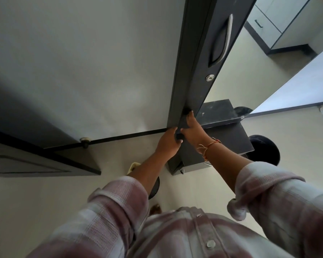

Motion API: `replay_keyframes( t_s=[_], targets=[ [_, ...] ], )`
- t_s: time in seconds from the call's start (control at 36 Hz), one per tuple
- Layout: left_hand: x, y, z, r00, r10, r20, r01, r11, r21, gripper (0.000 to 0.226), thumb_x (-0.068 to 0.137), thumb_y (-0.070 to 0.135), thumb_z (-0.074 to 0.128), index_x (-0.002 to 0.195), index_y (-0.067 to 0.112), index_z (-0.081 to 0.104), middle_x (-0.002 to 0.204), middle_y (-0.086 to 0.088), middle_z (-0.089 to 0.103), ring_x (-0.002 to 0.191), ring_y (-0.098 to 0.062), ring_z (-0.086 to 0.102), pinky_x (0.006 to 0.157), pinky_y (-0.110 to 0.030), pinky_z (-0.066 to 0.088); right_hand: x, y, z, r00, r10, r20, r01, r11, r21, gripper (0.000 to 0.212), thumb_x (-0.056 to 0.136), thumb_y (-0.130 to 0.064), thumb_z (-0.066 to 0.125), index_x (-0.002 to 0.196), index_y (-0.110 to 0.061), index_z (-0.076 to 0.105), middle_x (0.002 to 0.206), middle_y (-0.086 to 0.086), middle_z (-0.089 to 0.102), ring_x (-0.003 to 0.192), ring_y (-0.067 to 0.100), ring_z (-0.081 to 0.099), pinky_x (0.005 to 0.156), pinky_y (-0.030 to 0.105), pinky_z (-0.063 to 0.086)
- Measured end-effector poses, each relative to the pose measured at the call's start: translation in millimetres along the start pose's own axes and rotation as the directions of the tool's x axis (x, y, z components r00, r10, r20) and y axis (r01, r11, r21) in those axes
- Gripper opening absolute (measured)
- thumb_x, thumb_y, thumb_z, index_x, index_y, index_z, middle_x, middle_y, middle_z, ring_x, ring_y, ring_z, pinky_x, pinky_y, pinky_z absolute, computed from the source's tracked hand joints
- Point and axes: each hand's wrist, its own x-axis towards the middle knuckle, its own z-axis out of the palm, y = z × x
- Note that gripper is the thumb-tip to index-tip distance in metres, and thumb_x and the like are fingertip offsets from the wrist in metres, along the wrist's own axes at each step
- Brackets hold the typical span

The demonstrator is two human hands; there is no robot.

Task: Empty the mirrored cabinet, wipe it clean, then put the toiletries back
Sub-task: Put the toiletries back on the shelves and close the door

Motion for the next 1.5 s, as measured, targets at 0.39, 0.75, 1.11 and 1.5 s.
replay_keyframes(
  t_s=[0.39, 0.75, 1.11, 1.5],
  targets=[
    [-14.5, -21.6, -3.3, 1.000, -0.003, 0.018, 0.004, 0.998, -0.070, 0.042, 0.095, 0.038, 0.054, 0.132, 0.016, 0.051, 0.131, -0.005, 0.059, 0.117, -0.021, 0.058, 0.093, -0.031, 0.046, -2.6, 8.5, 33.2, 0.996, 0.067, -0.053, -0.069, 0.997, -0.033, 0.059, 0.095, -0.018, 0.055, 0.148, -0.013, 0.028, 0.142, 0.009, 0.045, 0.129, 0.027, 0.046, 0.104, 0.040, 0.043],
    [-88.8, -154.0, 38.4, 0.918, -0.371, 0.142, 0.361, 0.928, 0.096, 0.032, 0.101, 0.027, 0.042, 0.110, 0.004, 0.062, 0.112, -0.016, 0.066, 0.107, -0.031, 0.060, 0.090, -0.035, 0.043, -34.9, 78.3, 129.8, 0.902, 0.234, 0.362, 0.036, 0.796, -0.604, 0.044, 0.096, -0.036, 0.049, 0.132, -0.012, 0.053, 0.135, 0.008, 0.055, 0.125, 0.028, 0.051, 0.104, 0.035, 0.038],
    [-64.4, -290.8, 97.8, 0.806, -0.549, 0.221, 0.492, 0.829, 0.266, 0.048, 0.091, 0.034, 0.057, 0.133, 0.011, 0.049, 0.136, -0.014, 0.051, 0.125, -0.032, 0.048, 0.102, -0.042, 0.042, -15.3, 150.8, 190.2, 0.855, 0.296, 0.427, 0.110, 0.700, -0.706, 0.049, 0.098, -0.032, 0.048, 0.145, -0.022, 0.038, 0.149, 0.000, 0.041, 0.136, 0.019, 0.039, 0.111, 0.032, 0.031],
    [-13.7, -322.6, 125.8, 0.722, -0.621, 0.304, 0.459, 0.760, 0.460, 0.054, 0.096, 0.047, 0.047, 0.142, 0.019, 0.040, 0.148, -0.011, 0.035, 0.131, -0.037, 0.034, 0.102, -0.043, 0.034, 11.2, 185.8, 188.3, 0.877, 0.253, 0.409, 0.153, 0.660, -0.735, 0.050, 0.097, -0.030, 0.049, 0.145, -0.021, 0.039, 0.149, 0.001, 0.042, 0.135, 0.020, 0.041, 0.108, 0.031, 0.036]
  ],
)
